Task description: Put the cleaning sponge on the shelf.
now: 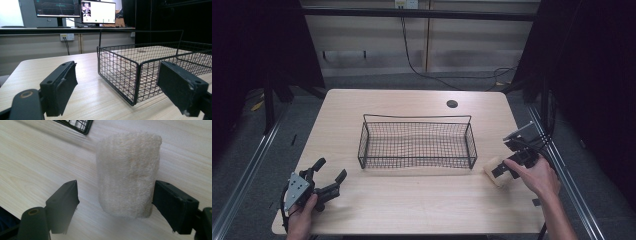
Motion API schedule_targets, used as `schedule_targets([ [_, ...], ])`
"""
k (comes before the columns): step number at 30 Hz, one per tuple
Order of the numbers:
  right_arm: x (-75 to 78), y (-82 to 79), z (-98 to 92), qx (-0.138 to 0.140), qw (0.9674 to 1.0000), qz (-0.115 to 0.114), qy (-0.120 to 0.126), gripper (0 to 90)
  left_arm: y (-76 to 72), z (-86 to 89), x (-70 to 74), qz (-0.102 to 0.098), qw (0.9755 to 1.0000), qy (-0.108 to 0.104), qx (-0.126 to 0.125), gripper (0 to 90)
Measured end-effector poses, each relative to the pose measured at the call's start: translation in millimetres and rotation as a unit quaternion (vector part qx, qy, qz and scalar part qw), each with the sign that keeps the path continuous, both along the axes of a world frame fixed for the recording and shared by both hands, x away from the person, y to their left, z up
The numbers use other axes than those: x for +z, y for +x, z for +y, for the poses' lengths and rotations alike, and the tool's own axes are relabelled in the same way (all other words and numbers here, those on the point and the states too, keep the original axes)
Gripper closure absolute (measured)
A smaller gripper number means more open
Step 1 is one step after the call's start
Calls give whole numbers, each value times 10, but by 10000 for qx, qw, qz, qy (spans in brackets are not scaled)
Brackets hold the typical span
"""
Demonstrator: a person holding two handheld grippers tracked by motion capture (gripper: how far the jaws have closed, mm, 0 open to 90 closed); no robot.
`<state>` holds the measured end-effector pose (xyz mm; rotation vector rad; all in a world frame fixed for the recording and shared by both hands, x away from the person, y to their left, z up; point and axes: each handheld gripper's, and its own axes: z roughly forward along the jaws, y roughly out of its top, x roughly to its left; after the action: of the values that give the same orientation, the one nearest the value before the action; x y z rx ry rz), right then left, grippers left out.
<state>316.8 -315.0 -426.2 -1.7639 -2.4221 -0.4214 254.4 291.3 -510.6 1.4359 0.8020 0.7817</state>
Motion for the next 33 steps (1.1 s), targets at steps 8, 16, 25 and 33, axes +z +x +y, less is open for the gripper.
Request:
schedule_targets([
  [8,-113,32,-4,-4,9998,119,-188,213,0,0,0,-1,10000,0,2,157],
  [16,-190,62,14,59,9992,216,-322,240,2,2,0,-7,10000,14,-15,157],
  [25,-259,91,66,56,9979,406,-493,288,0,0,0,-2,10000,2,1,157],
  [33,-234,75,63,37,9974,534,-486,294,0,0,0,0,10000,0,0,157],
])
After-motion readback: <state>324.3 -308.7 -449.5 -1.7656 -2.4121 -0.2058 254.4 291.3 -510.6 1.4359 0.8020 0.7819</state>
